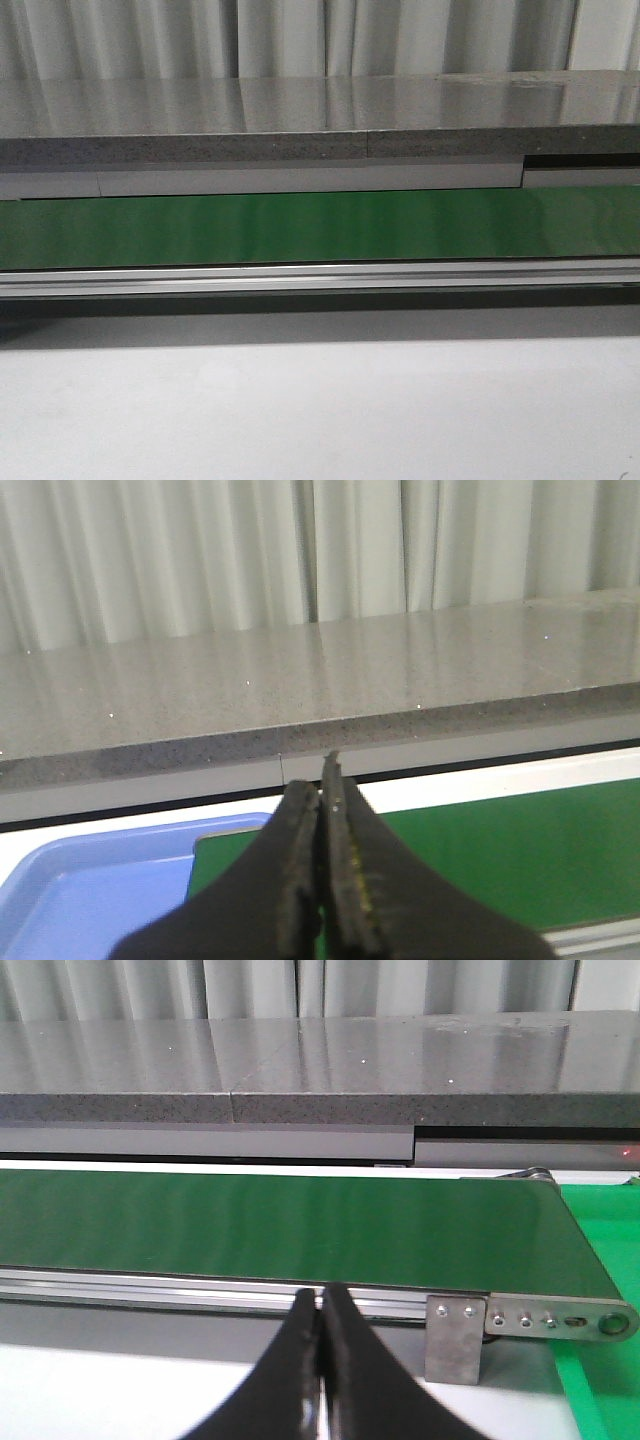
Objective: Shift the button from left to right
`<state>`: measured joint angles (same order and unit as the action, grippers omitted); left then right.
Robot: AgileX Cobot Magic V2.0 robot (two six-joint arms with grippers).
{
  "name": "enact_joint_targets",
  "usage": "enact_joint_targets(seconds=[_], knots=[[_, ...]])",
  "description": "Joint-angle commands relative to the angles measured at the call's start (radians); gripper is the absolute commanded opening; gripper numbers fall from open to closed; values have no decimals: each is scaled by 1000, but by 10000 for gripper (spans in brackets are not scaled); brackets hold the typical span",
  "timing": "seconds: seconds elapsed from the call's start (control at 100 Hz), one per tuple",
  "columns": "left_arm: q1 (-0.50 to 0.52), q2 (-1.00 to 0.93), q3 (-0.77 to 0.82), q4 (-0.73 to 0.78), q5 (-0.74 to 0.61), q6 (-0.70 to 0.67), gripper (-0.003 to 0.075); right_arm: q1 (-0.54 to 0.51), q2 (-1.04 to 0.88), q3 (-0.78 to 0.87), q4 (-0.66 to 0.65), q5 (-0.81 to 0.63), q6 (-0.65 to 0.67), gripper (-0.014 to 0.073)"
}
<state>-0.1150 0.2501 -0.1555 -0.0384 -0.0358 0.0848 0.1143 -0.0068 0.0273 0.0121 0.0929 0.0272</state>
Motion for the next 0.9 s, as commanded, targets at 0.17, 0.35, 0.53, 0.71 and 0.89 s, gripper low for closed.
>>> enact_joint_targets(seconds=[0.17,0.35,0.53,0.71,0.89], knots=[[36,-125,88,109,-54,-177,-20,2,-18,-17,-12,-83,2,-68],[70,-194,149,109,-54,-177,-21,2,-18,-17,-12,-83,2,-68],[106,-218,185,109,-56,-179,-21,2,-18,-17,-12,-83,2,-68],[114,-258,203,109,-39,-179,-21,2,-18,-17,-12,-83,2,-68],[114,-284,203,109,-37,-179,-21,2,-18,-17,-12,-83,2,-68]])
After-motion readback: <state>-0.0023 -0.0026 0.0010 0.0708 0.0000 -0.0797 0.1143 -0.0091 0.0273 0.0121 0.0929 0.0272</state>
